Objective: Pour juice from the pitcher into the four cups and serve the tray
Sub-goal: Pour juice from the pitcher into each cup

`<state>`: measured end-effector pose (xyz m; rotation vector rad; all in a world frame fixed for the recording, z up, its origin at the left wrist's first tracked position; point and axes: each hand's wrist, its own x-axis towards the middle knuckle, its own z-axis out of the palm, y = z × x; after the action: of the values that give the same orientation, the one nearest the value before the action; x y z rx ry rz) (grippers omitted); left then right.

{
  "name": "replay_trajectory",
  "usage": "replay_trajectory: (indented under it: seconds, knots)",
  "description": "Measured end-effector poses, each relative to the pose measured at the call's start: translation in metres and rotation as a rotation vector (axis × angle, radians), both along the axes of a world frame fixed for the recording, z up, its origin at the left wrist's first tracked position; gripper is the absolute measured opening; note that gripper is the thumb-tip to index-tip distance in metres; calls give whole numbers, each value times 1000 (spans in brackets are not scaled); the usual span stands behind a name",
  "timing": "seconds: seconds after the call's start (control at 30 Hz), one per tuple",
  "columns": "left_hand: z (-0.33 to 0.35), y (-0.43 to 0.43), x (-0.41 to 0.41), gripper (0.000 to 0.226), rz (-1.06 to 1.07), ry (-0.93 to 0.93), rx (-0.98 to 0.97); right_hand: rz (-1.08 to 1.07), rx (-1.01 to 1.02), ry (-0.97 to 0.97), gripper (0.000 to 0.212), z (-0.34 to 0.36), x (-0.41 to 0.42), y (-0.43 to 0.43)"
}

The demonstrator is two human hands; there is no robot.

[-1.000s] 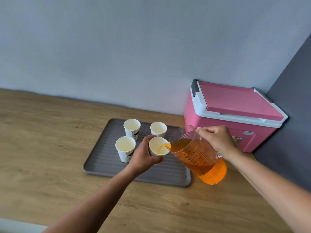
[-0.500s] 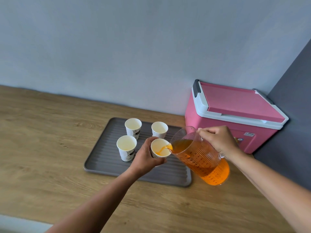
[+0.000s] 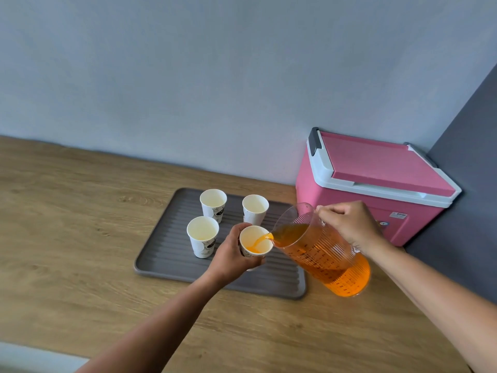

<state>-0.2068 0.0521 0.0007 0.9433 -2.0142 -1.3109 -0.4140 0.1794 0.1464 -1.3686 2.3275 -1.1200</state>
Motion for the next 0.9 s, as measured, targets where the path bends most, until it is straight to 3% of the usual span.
replay_trajectory:
  seconds: [0.9]
  knots:
    - [-8, 2, -1, 80, -17, -25, 41, 41, 34, 43, 20, -7, -13, -2]
